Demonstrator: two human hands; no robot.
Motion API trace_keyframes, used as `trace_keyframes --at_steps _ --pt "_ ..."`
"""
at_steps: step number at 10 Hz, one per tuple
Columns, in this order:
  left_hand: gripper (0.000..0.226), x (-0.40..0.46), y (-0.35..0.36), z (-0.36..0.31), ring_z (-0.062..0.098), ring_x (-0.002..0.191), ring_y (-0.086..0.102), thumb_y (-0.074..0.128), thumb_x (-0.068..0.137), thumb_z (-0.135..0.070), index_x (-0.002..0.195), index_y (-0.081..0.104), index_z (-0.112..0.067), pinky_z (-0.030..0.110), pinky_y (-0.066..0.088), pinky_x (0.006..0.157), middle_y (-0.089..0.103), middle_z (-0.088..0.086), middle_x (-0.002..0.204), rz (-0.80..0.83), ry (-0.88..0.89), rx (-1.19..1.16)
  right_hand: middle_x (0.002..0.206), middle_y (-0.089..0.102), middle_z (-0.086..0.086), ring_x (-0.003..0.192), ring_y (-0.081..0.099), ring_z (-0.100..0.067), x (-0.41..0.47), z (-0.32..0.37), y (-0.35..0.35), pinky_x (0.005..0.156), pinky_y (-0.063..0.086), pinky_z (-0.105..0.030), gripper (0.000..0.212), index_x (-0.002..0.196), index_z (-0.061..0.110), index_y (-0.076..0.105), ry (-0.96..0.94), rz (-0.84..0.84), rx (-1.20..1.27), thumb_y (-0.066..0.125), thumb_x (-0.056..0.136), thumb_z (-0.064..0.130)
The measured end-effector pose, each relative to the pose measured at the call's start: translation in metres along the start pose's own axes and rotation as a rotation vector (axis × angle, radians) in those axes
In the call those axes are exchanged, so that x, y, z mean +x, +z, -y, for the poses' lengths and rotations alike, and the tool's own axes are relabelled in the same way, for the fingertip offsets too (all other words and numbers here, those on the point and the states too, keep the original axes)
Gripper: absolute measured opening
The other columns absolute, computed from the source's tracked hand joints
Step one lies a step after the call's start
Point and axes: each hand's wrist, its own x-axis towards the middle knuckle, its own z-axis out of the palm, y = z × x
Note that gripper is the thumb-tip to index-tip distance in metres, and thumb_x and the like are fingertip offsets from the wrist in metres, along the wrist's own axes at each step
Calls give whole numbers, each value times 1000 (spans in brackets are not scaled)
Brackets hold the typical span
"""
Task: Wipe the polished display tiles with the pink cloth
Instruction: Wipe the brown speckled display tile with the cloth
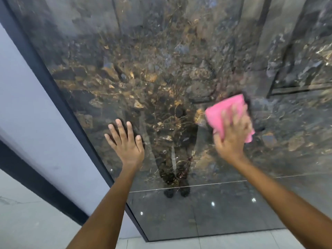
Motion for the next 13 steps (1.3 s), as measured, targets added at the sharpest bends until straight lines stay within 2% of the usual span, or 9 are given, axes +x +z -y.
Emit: trace_keyframes --at_steps 1,2,4,5,7,8,10,12,13 --pt "55 -2 6 4 20 150 -11 13 105 -40 156 -2 -29 47 -6 120 -12 -6 163 -39 39 -4 158 19 6 133 40 -32 -85 16 36 92 43 -47 103 154 24 -5 -503 363 -102 56 72 23" --pt "54 -4 8 6 20 150 -9 13 105 -40 156 0 -29 47 -4 120 -9 -6 163 -80 60 -54 158 16 1 148 9 -20 -118 13 43 115 17 -40 126 154 18 -7 -882 506 -169 78 61 12" --pt "53 -2 11 6 20 150 -7 13 105 -39 156 2 -29 46 -3 121 -7 -7 163 -87 74 -54 161 -8 11 148 -5 -20 15 76 27 105 22 -45 81 153 31 10 -126 -30 72 55 86 28" --pt "53 -5 10 7 19 150 -6 13 105 -39 156 3 -29 46 -2 120 -7 -8 163 -89 78 -56 161 1 2 147 -3 -25 -2 102 52 103 24 -48 87 154 25 8 -289 13 -67 56 82 27" --pt "53 -6 11 8 20 150 -6 14 105 -37 156 3 -29 46 -3 120 -6 -7 163 -98 92 -65 142 49 14 132 43 -5 -141 80 81 120 8 -38 75 132 30 58 -1160 724 -243 80 63 47" --pt "53 -5 11 8 20 150 -7 14 105 -37 156 2 -29 46 -3 121 -7 -7 163 -103 100 -82 148 42 5 137 32 -11 -79 54 52 112 35 -45 52 139 26 48 -958 562 -32 56 88 26" --pt "53 -8 10 8 19 150 -7 15 105 -37 156 2 -29 46 -3 121 -7 -8 163 -87 97 -76 161 2 10 148 0 -22 -21 35 42 111 16 -48 76 151 29 20 -102 -46 -47 51 80 30" --pt "53 -6 10 8 19 150 -8 13 105 -37 156 1 -29 45 -3 121 -9 -9 163 -80 103 -79 161 1 -4 134 31 -22 -169 24 75 109 23 -42 135 153 13 -11 -883 582 -254 81 54 13" --pt "53 -6 11 9 19 150 -8 14 105 -38 156 1 -29 46 -3 121 -9 -9 163 -74 89 -81 158 13 1 135 30 -19 -146 21 66 110 22 -39 131 153 15 -12 -964 507 -225 79 57 12"
